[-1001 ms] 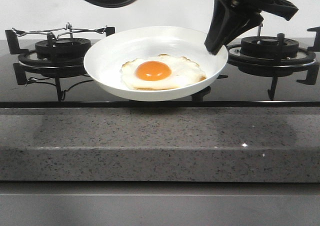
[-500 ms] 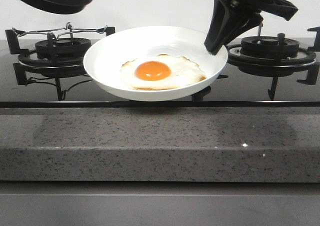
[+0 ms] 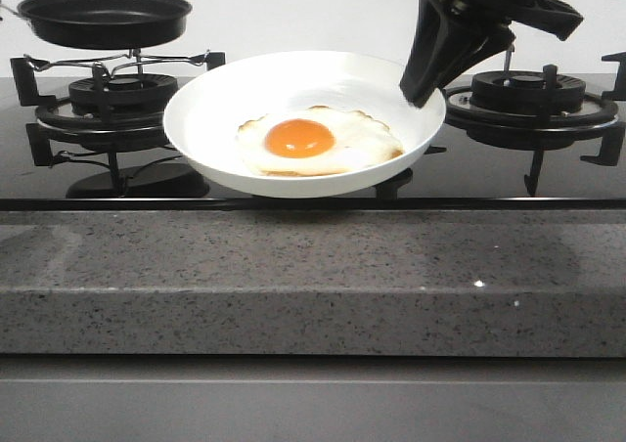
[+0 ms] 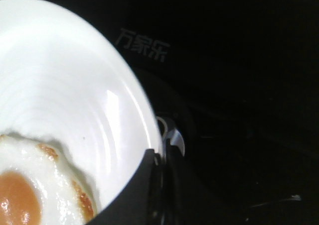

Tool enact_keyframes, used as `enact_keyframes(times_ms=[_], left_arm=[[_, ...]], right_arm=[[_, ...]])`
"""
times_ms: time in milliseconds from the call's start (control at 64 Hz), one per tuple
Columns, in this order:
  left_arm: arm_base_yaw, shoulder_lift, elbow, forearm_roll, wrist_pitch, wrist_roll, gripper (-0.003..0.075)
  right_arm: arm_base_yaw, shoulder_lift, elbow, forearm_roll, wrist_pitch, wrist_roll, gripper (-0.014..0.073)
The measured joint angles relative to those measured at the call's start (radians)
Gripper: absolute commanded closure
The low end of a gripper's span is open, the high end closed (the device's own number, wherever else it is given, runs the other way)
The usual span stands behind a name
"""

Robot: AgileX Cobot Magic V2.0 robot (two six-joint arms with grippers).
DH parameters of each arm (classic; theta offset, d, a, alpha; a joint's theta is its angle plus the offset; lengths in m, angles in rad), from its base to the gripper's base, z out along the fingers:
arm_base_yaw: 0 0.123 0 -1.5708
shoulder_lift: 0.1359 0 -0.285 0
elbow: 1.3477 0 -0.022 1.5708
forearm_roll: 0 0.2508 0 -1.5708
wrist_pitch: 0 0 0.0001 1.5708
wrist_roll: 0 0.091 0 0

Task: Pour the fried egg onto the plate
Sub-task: 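Lower the empty pan back onto its burner with the left gripper and release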

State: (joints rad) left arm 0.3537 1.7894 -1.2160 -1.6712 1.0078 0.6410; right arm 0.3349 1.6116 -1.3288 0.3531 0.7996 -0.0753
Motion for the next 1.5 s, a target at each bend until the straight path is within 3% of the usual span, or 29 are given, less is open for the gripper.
enact_keyframes(times_ms=[172, 375, 485, 719, 1235, 1501], left_arm=[[0.000, 0.004, 0.000, -0.004, -0.005, -0.004, 0.0530], [0.000, 0.012, 0.000, 0.003, 0.031, -0.022, 0.0269], [0.000, 0.014, 0.000, 0.003, 0.043, -0.022, 0.0202], [0.013, 0.016, 0.000, 0.029, 0.053, -0.023, 0.0201], [0.200, 0.014, 0.000, 0.086, 0.158, -0.023, 0.0202], [0.208, -0.093, 0.000, 0.154, 0.163, -0.020, 0.0202]], right_arm=[[0.000, 0.000, 0.000, 0.000, 0.000, 0.000, 0.0648], [0.000, 0.000, 0.000, 0.000, 0.000, 0.000, 0.0648], [0.000, 0.000, 0.000, 0.000, 0.000, 0.000, 0.0648], [0.000, 0.000, 0.000, 0.000, 0.000, 0.000, 0.0648], [0.000, 0.000, 0.000, 0.000, 0.000, 0.000, 0.0648], [0.000, 0.000, 0.000, 0.000, 0.000, 0.000, 0.0648]])
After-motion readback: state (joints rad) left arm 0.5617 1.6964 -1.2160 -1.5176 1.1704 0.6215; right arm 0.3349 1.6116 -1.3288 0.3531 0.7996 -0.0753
